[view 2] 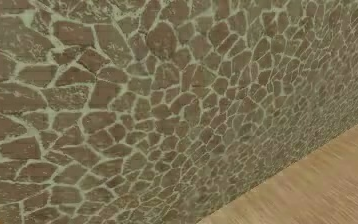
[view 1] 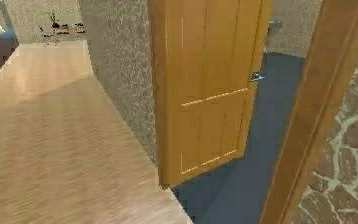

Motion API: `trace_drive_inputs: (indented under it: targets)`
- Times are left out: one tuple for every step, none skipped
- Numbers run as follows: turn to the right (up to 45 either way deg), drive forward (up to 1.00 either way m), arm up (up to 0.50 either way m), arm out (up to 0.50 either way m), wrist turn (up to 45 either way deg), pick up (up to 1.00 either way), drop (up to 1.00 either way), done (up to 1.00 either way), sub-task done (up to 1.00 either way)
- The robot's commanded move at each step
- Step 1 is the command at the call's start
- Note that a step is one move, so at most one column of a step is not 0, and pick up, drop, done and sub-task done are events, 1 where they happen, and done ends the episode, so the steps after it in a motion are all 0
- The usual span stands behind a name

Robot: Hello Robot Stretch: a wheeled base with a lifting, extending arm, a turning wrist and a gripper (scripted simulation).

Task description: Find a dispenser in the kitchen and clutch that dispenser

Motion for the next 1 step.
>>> trace_drive_inputs:
  targets:
    - [-42.0,0.0,0.0,0.0,0.0,0.0,0.0,0.0,0.0]
